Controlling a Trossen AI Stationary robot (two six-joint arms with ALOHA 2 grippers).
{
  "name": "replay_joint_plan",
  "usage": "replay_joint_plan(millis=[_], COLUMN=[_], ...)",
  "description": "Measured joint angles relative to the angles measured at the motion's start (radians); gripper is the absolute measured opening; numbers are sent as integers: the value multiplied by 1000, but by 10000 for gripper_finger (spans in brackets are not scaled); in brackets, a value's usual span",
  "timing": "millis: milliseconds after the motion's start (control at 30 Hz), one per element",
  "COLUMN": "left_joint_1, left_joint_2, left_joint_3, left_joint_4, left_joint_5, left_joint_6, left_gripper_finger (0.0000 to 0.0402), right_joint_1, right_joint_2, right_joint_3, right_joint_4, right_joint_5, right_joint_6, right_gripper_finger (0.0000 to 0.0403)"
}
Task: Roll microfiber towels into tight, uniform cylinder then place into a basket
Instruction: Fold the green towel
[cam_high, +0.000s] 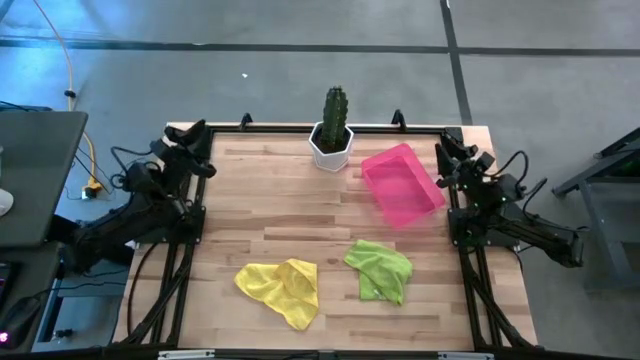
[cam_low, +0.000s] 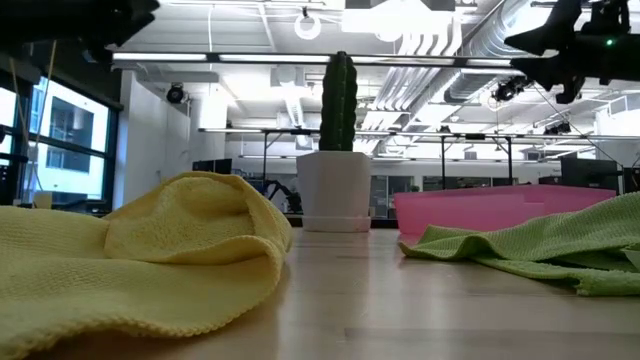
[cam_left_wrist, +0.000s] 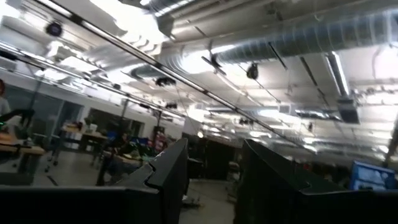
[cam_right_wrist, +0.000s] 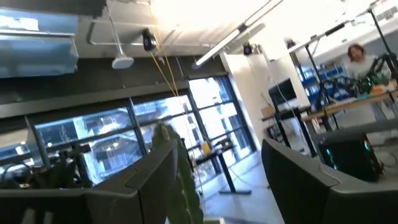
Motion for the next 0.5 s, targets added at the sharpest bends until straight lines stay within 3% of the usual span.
replay_joint_plan(millis=[267, 500], left_joint_1=[0, -13], left_joint_2=[275, 493], left_joint_3=[122, 236], left_joint_4=[-1, -1], left_joint_5=[144, 288], left_joint_6=[-47, -56], left_gripper_finger=[145, 145], right_joint_1=[0, 0], right_joint_2=[27, 170], right_joint_3=[9, 159], right_joint_4=[131, 56], right_joint_5=[-69, -77], right_joint_6=[-74, -147], right_gripper_finger=[226, 226])
